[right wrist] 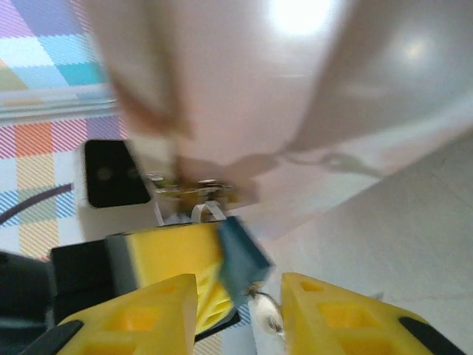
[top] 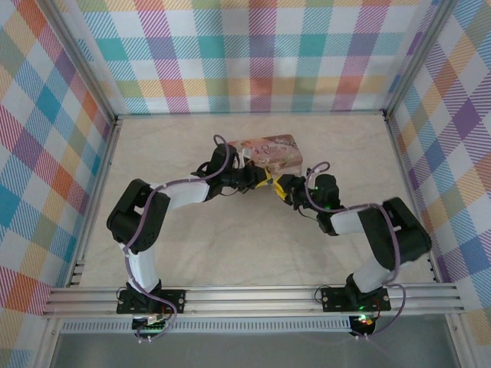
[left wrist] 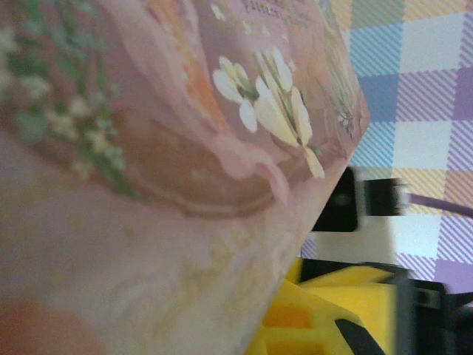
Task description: Unlock the padlock with the key
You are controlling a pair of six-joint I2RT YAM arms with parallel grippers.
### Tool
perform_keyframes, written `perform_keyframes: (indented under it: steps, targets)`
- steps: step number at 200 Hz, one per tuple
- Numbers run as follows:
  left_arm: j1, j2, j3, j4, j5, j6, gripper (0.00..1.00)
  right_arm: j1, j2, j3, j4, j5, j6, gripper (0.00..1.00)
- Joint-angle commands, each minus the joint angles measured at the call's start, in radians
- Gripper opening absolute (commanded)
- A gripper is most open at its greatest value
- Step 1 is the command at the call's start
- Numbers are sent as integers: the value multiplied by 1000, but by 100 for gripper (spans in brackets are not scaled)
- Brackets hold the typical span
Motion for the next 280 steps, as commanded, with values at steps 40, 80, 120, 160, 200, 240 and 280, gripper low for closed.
perform_keyframes:
  steps: [40,80,120,160,200,240,280]
  targets:
    - [-14,-65,32,-92,30,46,3,-5,-317,82,-821,55,-524,41]
    - [-21,-74,22,-110,21,43,4,9,-376,141,-1022,134,-725,41]
    - [-23,-77,17,-126,19,30,4,64,-386,210,-1137,237,-870,42]
    - [-24,-83,27,-159,28,39,4,144,-344,275,-1176,340,-957,42]
    - [-22,-77,46,-173,39,39,4,222,-253,364,-1196,420,-1021,42]
    - [-24,-70,64,-180,48,38,4,266,-168,431,-1207,459,-1066,47]
    - [-23,-74,70,-182,56,38,4,288,-108,478,-1217,501,-1098,50]
